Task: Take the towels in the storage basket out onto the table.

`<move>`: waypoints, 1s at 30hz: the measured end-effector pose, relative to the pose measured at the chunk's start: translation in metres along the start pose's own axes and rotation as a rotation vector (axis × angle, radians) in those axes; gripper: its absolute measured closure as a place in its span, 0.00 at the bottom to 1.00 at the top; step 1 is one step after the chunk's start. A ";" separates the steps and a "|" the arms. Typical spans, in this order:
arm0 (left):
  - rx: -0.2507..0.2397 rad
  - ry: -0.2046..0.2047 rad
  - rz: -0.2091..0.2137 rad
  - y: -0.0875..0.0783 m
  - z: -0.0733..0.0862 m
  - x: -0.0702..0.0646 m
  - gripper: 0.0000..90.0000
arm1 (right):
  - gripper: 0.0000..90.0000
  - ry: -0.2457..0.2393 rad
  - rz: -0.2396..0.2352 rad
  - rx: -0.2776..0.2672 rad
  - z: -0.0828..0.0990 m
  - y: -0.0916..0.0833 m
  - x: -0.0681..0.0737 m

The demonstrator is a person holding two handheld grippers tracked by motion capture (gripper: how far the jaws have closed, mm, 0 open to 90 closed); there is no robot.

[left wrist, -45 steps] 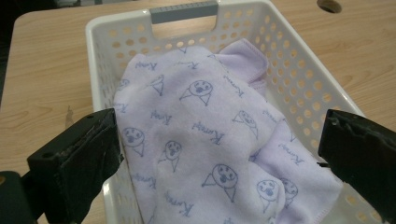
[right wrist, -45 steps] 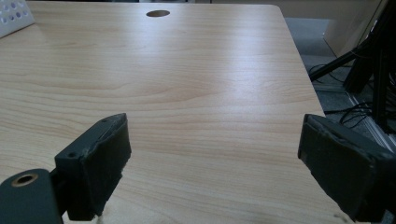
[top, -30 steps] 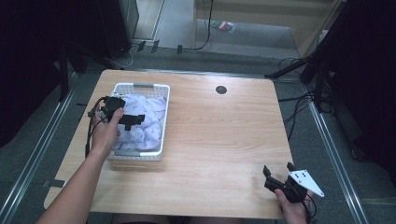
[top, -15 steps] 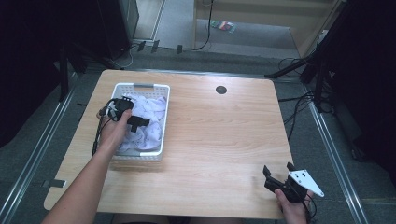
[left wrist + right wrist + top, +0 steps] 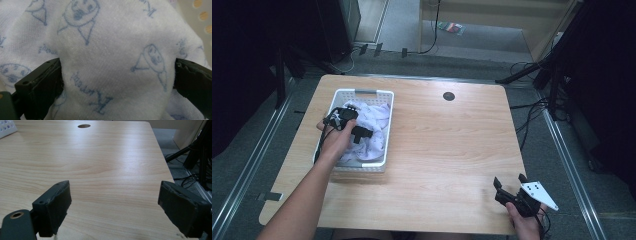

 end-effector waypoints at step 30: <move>0.085 0.049 -0.139 0.003 -0.002 -0.006 0.27 | 0.14 -0.006 -0.005 0.009 0.000 0.001 0.000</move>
Point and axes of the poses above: each handheld gripper's, and its own axes: y roughly forward along the jaws, z roughly out of its underside, x roughly to its left, the point moved 2 cm from there along y, roughly forward along the jaws, and after that the axes turned 9 degrees about x, right-handed, at the moved point
